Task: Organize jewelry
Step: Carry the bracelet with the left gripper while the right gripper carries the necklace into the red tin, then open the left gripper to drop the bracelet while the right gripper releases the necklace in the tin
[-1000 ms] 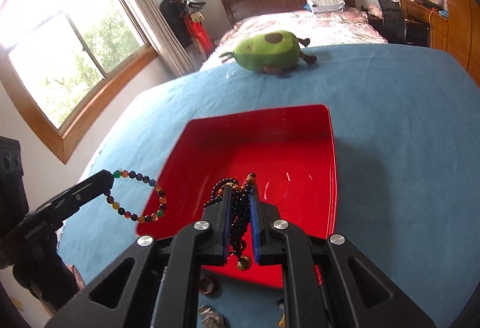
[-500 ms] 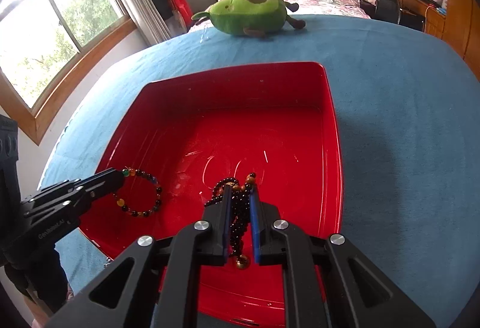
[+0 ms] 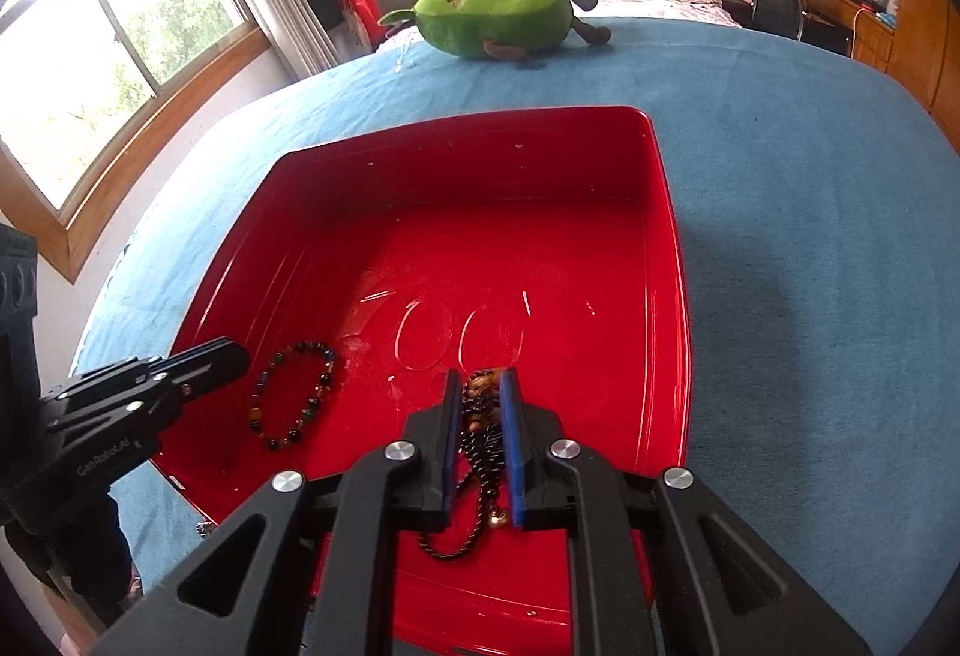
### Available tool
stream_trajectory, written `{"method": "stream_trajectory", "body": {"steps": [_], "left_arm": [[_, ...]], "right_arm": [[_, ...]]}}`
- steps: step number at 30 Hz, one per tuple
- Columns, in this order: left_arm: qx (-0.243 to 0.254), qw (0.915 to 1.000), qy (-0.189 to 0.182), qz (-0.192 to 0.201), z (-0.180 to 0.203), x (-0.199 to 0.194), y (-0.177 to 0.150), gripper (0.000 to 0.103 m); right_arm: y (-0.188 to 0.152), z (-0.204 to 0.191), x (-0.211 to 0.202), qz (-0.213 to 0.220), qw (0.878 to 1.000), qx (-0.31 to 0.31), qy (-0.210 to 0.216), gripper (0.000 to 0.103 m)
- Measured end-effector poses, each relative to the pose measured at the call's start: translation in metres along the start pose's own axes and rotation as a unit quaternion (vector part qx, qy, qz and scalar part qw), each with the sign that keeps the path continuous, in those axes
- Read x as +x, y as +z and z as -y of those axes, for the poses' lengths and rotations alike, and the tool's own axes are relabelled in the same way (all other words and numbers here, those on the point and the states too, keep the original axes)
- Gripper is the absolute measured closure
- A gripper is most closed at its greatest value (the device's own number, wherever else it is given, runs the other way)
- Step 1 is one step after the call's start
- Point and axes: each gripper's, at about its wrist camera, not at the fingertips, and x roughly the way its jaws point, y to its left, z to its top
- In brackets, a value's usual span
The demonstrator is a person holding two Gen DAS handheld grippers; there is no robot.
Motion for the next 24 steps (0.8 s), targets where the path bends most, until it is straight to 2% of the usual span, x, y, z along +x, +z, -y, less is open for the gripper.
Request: {"method": "stream_trajectory", "body": {"steps": [6,7,9,13,16,18,21,23,24], "left_arm": [[0.001,1.0,-0.001,0.006,0.001,-0.006,0.001,0.094],[0.0,1.0,0.0,0.007,0.001,-0.007,0.001,0.092],[0.0,0.9999,0.004,0.013,0.001,-0.012,0.001,0.083],[0.002,0.9997,0.013,0.021,0.002,-0.02,0.001,0.08],[-0.002,0.9995,0.018,0.026,0.002,-0.028,0.0,0.066],[-0.001,0.9988,0.029,0.039,0.004,-0.038,-0.001,0.045],[-0.003,0.9977,0.035,0.057,0.004,-0.055,-0.006,0.027],[-0.006,0.9974,0.034,0.063,0.003,-0.067,-0.01,0.025],[-0.007,0.9972,0.035,0.066,0.003,-0.074,-0.013,0.022]], "right_arm": [[0.0,0.002,-0.008,0.008,1.0,0.006,-0.001,0.088],[0.001,0.002,-0.01,0.011,1.0,0.006,-0.001,0.088],[0.001,0.002,-0.015,0.015,1.0,0.006,0.0,0.088],[0.0,0.0,-0.023,0.023,1.0,0.004,0.0,0.088],[-0.002,-0.002,-0.029,0.027,1.0,0.003,-0.003,0.088],[-0.002,-0.003,-0.034,0.03,1.0,0.003,-0.004,0.084],[-0.004,-0.006,-0.047,0.04,0.999,-0.002,-0.003,0.077],[-0.007,-0.008,-0.057,0.049,0.999,-0.002,-0.001,0.07],[-0.009,-0.01,-0.063,0.053,0.999,-0.002,0.0,0.069]]}}
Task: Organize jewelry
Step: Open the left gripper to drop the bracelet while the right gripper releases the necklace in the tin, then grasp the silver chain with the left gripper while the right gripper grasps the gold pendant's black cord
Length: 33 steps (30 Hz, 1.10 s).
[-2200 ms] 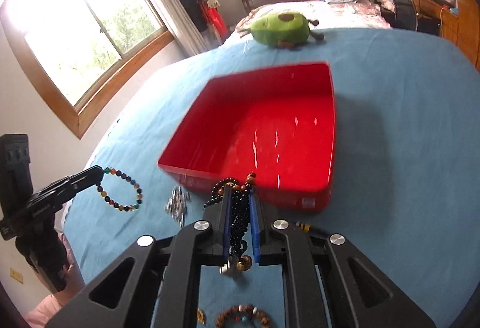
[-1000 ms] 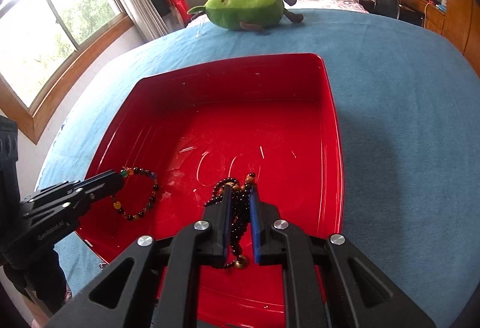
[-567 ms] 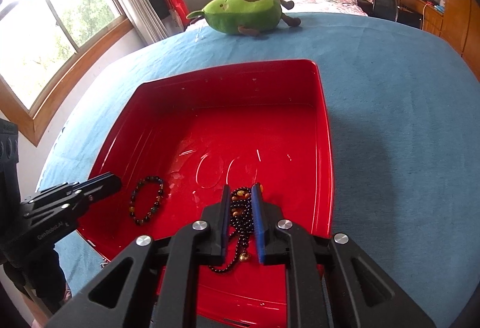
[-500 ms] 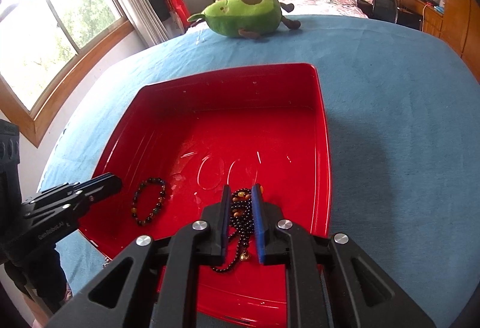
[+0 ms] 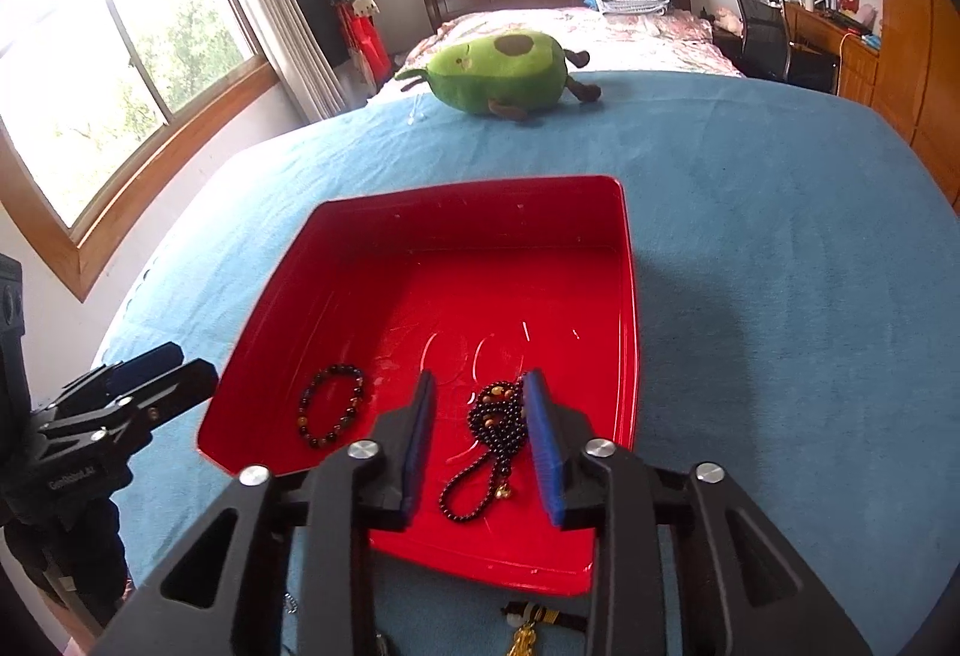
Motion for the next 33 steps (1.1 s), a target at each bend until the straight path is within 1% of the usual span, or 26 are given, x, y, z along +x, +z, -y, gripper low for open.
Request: {"method": "stream_trajectory", "body": {"steps": [2,5,8,12,14,17,19,21,23,25,27,30,33], "left_arm": [[0.003,0.9999,0.013,0.006,0.0,-0.012,-0.005,0.018],[0.016,0.9994,0.028,0.009,-0.001,-0.031,-0.02,0.017],[0.02,0.9993,0.031,-0.008,-0.005,-0.04,-0.035,0.016],[0.011,0.9989,0.037,-0.025,-0.015,-0.045,-0.058,0.016],[0.01,0.9986,0.035,-0.039,-0.019,-0.041,-0.068,0.016],[0.011,0.9972,0.024,-0.07,-0.022,-0.026,-0.081,0.017],[0.013,0.9959,0.029,-0.085,-0.022,-0.017,-0.086,0.019],[0.012,0.9942,0.038,-0.1,-0.023,-0.006,-0.092,0.021],[0.012,0.9931,0.04,-0.11,-0.024,0.002,-0.094,0.023],[0.009,0.9916,0.051,-0.119,-0.027,0.011,-0.097,0.026],[0.007,0.9902,0.061,-0.126,-0.028,0.018,-0.101,0.028],[0.005,0.9894,0.06,-0.132,-0.031,0.024,-0.104,0.028],[0.015,0.9887,0.068,-0.133,-0.028,0.025,-0.108,0.028]], "right_arm": [[-0.004,-0.002,-0.01,0.004,1.0,-0.002,0.001,0.069],[-0.012,-0.003,-0.024,0.003,1.0,-0.003,0.008,0.069],[-0.023,-0.004,-0.039,0.006,1.0,-0.008,0.007,0.069],[-0.037,-0.004,-0.051,0.003,1.0,-0.006,0.006,0.069],[-0.046,-0.003,-0.054,-0.001,1.0,-0.004,0.013,0.069],[-0.065,0.001,-0.054,-0.005,1.0,-0.001,0.019,0.069],[-0.074,0.003,-0.048,-0.024,0.999,0.004,0.025,0.069],[-0.08,0.001,-0.044,-0.034,0.999,0.002,0.032,0.069],[-0.084,-0.005,-0.035,-0.048,0.998,-0.009,0.034,0.069],[-0.087,-0.009,-0.024,-0.065,0.997,-0.015,0.036,0.07],[-0.09,-0.009,-0.018,-0.076,0.997,-0.014,0.029,0.07],[-0.093,-0.004,-0.019,-0.08,0.997,-0.01,0.019,0.07],[-0.096,0.0,-0.018,-0.09,0.996,-0.007,0.012,0.07]]}}
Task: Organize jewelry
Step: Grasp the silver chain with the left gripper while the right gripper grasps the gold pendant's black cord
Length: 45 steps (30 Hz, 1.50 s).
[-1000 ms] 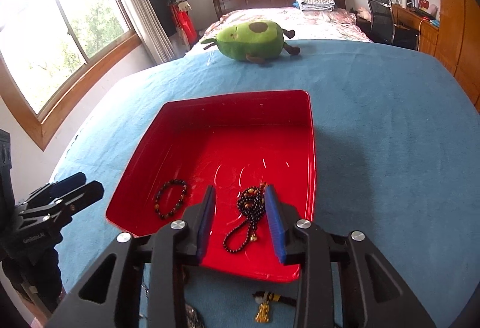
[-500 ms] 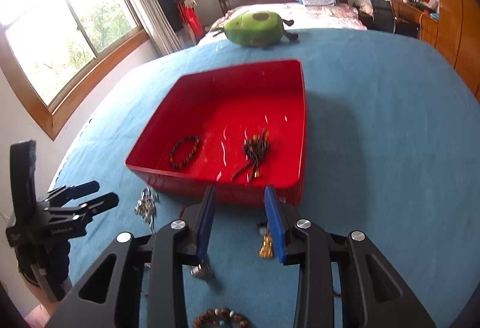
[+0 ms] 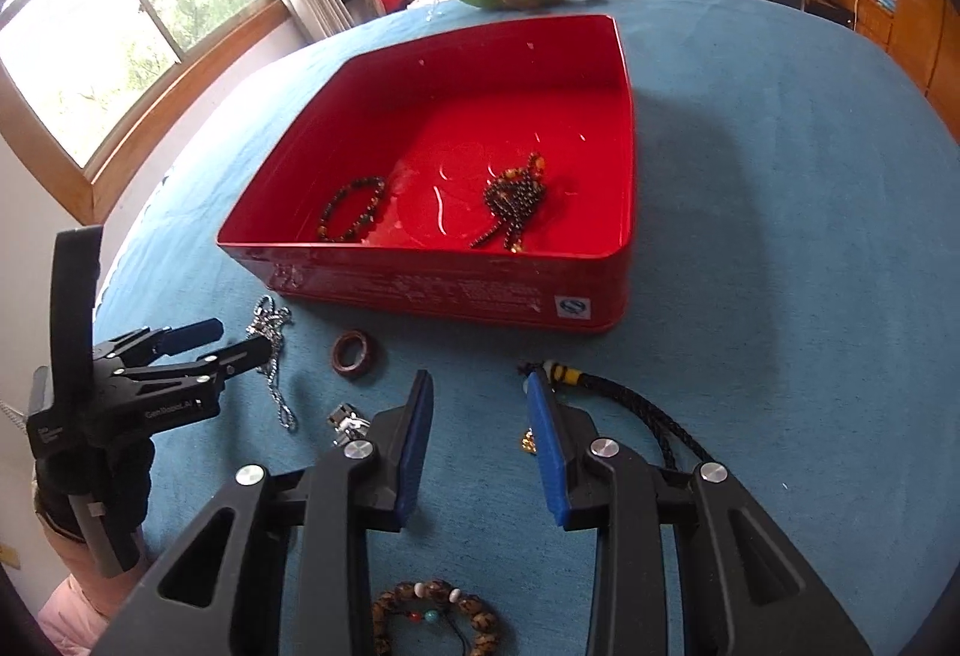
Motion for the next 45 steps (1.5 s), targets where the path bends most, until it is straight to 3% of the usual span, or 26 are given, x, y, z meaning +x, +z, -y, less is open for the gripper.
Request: {"method": "stream_trajectory", "body": {"steps": [11,13,17,21,26,29,33,37,39,45], "left_arm": [[0.022,0.9997,0.011,0.0,0.016,0.01,-0.006,0.03],[0.024,0.9997,0.007,-0.001,0.017,0.012,-0.006,0.034],[0.031,0.9995,-0.007,-0.002,0.021,0.012,-0.008,0.05],[0.035,0.9994,-0.01,0.0,0.025,0.014,-0.009,0.052],[0.041,0.9991,-0.008,0.007,0.034,0.016,-0.006,0.06],[0.037,0.9992,-0.008,0.011,0.036,0.017,-0.005,0.07],[0.027,0.9995,-0.009,0.015,0.036,0.016,-0.003,0.086],[0.017,0.9995,-0.022,0.017,0.031,0.014,-0.001,0.088],[0.013,0.9992,-0.032,0.022,0.029,0.01,0.0,0.095],[0.021,0.9976,-0.056,0.035,0.026,-0.009,-0.006,0.097]], "right_arm": [[-0.007,0.019,0.024,-0.043,0.999,0.022,-0.013,0.07],[-0.007,0.021,0.027,-0.045,0.999,0.023,-0.015,0.07],[-0.006,0.021,0.035,-0.054,0.998,0.022,-0.018,0.072],[-0.003,0.019,0.042,-0.053,0.998,0.018,-0.024,0.073],[-0.004,0.017,0.045,-0.049,0.998,0.01,-0.042,0.083],[-0.004,0.016,0.045,-0.047,0.998,0.008,-0.047,0.092],[-0.004,0.018,0.041,-0.043,0.998,0.011,-0.041,0.092],[-0.006,0.022,0.026,-0.028,0.999,0.014,-0.033,0.092],[-0.006,0.022,0.02,-0.022,0.999,0.013,-0.024,0.092],[-0.008,0.024,0.001,-0.009,1.0,0.019,0.009,0.092]]}}
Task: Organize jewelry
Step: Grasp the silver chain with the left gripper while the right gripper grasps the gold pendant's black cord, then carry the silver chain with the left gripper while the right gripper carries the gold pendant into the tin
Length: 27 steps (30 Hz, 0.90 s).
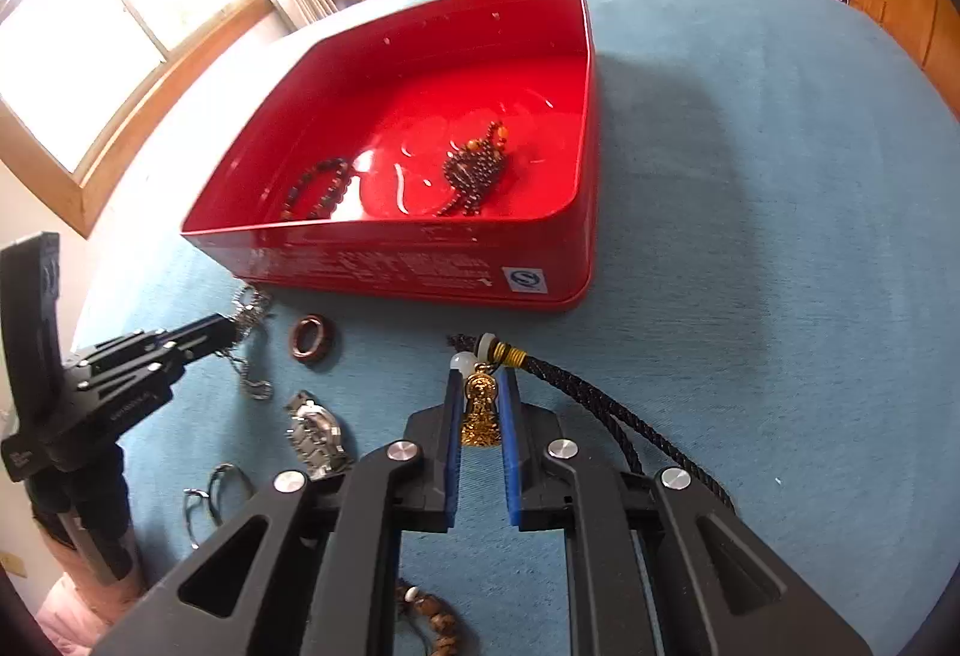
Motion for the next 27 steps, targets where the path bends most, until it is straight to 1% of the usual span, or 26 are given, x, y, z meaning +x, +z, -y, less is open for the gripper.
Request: {"method": "stream_trajectory", "body": {"steps": [4,6,14,22,27], "left_arm": [[0.001,0.9999,-0.014,0.007,-0.002,-0.009,-0.001,0.098],[0.001,0.9997,-0.019,0.013,0.0,-0.015,0.003,0.098],[0.003,0.9986,-0.033,0.042,0.003,-0.038,0.0,0.098],[0.003,0.9962,-0.049,0.072,0.005,-0.062,0.002,0.098],[0.007,0.9942,-0.053,0.093,0.01,-0.081,0.008,0.098]], "right_arm": [[0.001,0.002,-0.01,0.014,1.0,0.004,0.013,0.092],[0.001,0.002,-0.014,0.022,1.0,0.006,0.014,0.092],[0.001,0.003,-0.036,0.056,0.998,0.011,0.014,0.092],[0.003,0.0,-0.042,0.07,0.997,0.011,0.014,0.092],[0.008,-0.004,-0.054,0.081,0.997,0.006,0.01,0.092]]}}
